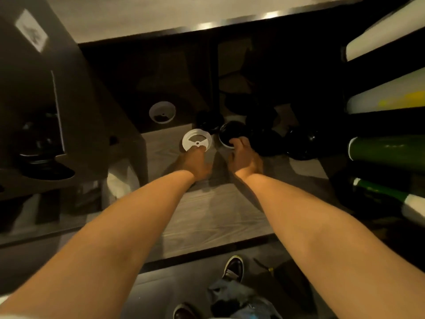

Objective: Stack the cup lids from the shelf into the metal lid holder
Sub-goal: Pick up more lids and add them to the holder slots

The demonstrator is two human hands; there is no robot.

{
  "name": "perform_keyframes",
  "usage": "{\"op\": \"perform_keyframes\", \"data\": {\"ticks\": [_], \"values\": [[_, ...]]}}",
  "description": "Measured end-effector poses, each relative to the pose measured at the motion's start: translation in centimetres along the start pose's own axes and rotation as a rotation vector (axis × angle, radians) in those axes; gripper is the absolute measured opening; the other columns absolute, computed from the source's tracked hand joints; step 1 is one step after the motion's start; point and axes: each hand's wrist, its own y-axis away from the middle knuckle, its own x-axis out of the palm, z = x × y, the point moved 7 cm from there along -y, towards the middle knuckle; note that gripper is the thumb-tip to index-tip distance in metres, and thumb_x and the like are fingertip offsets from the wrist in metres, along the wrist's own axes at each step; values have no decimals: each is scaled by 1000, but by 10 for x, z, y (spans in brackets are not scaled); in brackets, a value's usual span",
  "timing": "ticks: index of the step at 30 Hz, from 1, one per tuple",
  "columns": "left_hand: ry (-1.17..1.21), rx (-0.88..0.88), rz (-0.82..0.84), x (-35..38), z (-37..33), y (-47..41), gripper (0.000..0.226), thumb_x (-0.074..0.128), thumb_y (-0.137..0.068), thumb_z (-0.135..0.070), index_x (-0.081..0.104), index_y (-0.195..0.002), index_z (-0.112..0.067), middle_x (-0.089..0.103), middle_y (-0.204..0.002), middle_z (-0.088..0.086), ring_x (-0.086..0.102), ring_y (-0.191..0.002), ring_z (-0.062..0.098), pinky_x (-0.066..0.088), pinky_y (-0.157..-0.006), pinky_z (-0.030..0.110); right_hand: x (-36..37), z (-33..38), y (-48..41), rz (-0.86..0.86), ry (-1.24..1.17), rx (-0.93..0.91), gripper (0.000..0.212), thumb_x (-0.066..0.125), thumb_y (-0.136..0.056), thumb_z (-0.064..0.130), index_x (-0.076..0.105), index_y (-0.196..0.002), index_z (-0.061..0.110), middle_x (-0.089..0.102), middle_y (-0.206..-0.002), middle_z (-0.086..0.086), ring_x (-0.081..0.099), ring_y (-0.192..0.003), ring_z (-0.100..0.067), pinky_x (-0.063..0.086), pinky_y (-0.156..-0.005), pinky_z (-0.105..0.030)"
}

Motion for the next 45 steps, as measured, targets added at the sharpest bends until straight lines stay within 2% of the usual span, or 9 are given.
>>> {"op": "perform_keyframes", "data": {"ticks": [4, 10, 15, 18, 27, 34, 37, 40, 45], "values": [[-76, -36, -68, -6, -3, 2, 24, 59, -91, -16, 67, -113, -8, 64, -121, 16, 60, -110, 42, 49, -86, 38, 8, -8, -11, -2, -44, -1, 36, 55, -96, 17, 55, -132, 13, 44, -141, -12, 53, -118, -37, 44, -91, -41], [-170, -40, -139, 0, 1, -2, 28, 48, -99, -15, 61, -123, -9, 57, -131, 13, 54, -117, 39, 35, -81, 32, 12, -13, -18, -4, -25, -14, 24, 55, -97, 20, 61, -119, 10, 48, -133, -14, 54, -114, -36, 41, -86, -37], [-234, -50, -151, -4, -4, -2, 29, 47, -100, -11, 59, -125, -6, 59, -128, 16, 56, -116, 40, 44, -86, 38, 8, -12, -20, 19, -21, -4, 23, 57, -97, 24, 60, -114, 8, 47, -131, -15, 56, -110, -38, 42, -87, -38], [-251, -41, -163, -6, -6, -1, 26, 46, -100, -10, 61, -121, -6, 61, -124, 16, 58, -112, 40, 44, -81, 38, 6, -11, -19, 31, -34, 17, 25, 59, -97, 28, 60, -113, 10, 46, -131, -15, 58, -108, -41, 44, -89, -38], [-178, -28, -215, -18, -2, -12, 20, 51, -96, -15, 67, -105, -8, 67, -108, 14, 64, -98, 38, 40, -69, 34, -8, -3, -31, 113, -16, 46, 39, 72, -85, 46, 65, -109, 16, 61, -120, -8, 62, -108, -31, 53, -88, -40], [-117, -43, -237, -30, 3, -7, 15, 53, -94, -16, 67, -96, -9, 66, -102, 13, 63, -91, 37, 43, -67, 35, -16, 6, -32, 157, 65, 88, 47, 69, -82, 58, 66, -108, 20, 66, -112, -5, 64, -103, -28, 55, -84, -39], [-87, -54, -247, -36, 5, -4, 14, 56, -93, -19, 66, -99, -11, 65, -103, 12, 63, -91, 35, 52, -73, 39, -22, 12, -30, 126, 74, 77, 39, 62, -87, 60, 64, -91, 21, 68, -98, -6, 66, -93, -28, 52, -73, -34], [-16, -61, -244, -39, 6, -2, 14, 60, -92, -22, 66, -99, -10, 66, -100, 11, 63, -91, 33, 55, -77, 42, -30, 19, -27, 49, 62, 39, 36, 58, -89, 60, 58, -85, 24, 67, -94, -5, 66, -90, -28, 52, -73, -34], [110, -15, -303, -46, 1, 2, 21, 63, -94, -29, 57, -101, -10, 61, -103, 9, 59, -89, 30, 45, -70, 34, -39, 27, -22, -66, -84, -26, 32, 60, -91, 53, 55, -89, 21, 61, -107, -6, 60, -99, -26, 50, -81, -35]]}}
